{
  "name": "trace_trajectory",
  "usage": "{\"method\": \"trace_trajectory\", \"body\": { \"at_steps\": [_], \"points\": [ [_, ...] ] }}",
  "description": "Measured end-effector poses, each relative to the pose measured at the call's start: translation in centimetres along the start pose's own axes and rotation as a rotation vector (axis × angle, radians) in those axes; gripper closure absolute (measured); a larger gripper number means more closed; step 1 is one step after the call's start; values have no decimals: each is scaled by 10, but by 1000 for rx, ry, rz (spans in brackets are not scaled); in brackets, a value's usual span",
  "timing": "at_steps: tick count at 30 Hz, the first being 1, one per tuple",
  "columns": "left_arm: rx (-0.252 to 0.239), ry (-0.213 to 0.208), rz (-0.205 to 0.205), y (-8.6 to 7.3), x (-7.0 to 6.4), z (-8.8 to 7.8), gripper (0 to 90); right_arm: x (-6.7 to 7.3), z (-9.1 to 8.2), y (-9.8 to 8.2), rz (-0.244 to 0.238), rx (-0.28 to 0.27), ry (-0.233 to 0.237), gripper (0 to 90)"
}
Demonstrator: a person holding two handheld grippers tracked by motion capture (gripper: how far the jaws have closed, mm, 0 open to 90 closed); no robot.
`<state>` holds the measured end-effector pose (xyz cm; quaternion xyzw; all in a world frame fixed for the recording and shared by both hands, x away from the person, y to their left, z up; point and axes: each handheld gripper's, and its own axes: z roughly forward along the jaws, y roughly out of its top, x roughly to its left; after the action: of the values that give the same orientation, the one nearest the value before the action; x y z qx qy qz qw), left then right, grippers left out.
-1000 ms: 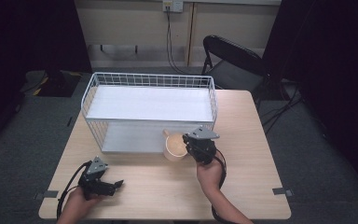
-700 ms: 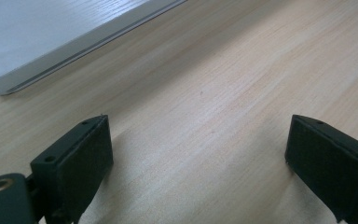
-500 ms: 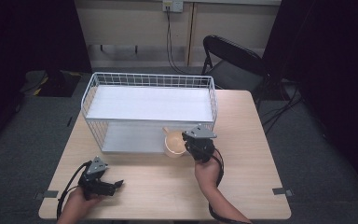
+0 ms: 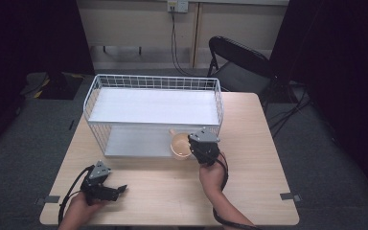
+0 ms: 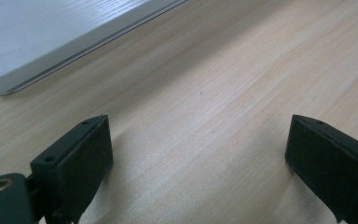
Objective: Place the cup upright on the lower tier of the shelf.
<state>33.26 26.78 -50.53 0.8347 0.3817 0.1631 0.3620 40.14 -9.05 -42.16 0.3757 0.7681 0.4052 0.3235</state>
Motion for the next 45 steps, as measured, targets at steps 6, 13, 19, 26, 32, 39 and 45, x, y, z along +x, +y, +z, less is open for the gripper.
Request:
{"method": "trace_trajectory", "body": {
  "at_steps": [6,13,19,26,32,39,45],
  "points": [
    [0,0,0,0,0,0,70,-4,1,-2,6,12,-15,838],
    [0,0,3,0,0,0,70,-6,3,-3,9,24,-18,837],
    [0,0,0,0,0,0,70,-6,5,-4,11,35,-23,836],
    [0,0,3,0,0,0,70,-7,7,-4,27,35,-23,832],
    [0,0,-1,0,0,0,70,-8,9,-5,41,40,-18,824],
    [0,0,0,0,0,0,70,-12,9,-1,52,36,-25,806],
    [0,0,-1,0,0,0,70,-13,8,0,56,35,-25,748]
  ]
}}
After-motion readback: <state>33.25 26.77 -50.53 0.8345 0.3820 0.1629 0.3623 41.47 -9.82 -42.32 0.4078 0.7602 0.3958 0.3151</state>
